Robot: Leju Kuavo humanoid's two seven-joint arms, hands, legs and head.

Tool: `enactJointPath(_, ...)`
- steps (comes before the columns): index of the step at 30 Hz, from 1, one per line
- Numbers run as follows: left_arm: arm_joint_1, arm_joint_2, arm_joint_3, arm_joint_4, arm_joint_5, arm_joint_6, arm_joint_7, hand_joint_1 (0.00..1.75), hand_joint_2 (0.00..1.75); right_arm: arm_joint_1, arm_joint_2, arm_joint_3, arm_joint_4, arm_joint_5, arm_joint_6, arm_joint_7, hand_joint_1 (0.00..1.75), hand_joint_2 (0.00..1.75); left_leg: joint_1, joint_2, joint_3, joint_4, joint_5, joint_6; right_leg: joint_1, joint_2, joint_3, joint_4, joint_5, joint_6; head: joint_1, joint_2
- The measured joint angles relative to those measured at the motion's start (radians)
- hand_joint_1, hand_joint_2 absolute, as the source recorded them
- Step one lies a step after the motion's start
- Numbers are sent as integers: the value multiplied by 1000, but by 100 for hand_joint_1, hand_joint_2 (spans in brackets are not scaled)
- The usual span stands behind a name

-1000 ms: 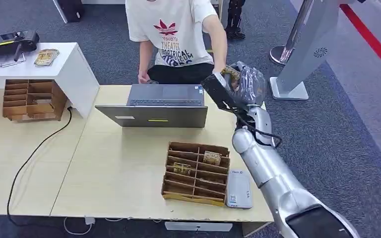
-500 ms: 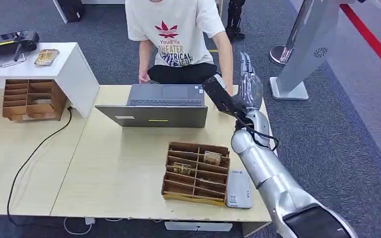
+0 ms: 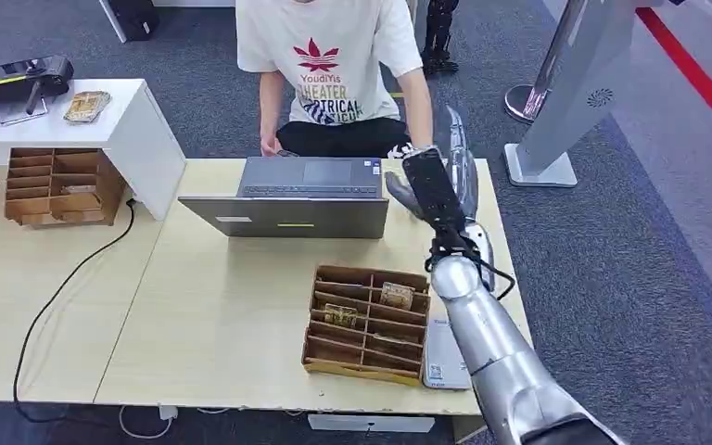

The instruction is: Pass the card to the sensor for recognition and then transmit it.

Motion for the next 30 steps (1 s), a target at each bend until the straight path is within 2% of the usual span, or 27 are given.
enactJointPath(4,6,-3,15,0,22,10,1,0,0,127,2,2,-167,-190,33,-21,0,175,0,0,0,0,-1,0,0,0,-1,0,-1,0,0,0)
enactJointPath(12,11,-11,44,0,52,28,1,0,0,333,-26,23,-397,-378,112,-58,0,175,0,0,-1,0,-1,0,0,0,-2,0,-1,0,0,0)
enactJointPath(19,12,-17,67,0,73,41,0,0,0,466,-59,42,-533,-453,157,-85,0,175,0,0,-1,0,-1,0,0,0,-2,0,-1,0,0,0)
enactJointPath(30,16,-24,95,0,100,58,0,0,0,608,-103,82,-650,-471,206,-105,0,175,0,0,-2,0,-2,-1,0,0,-2,-1,-1,0,0,0)
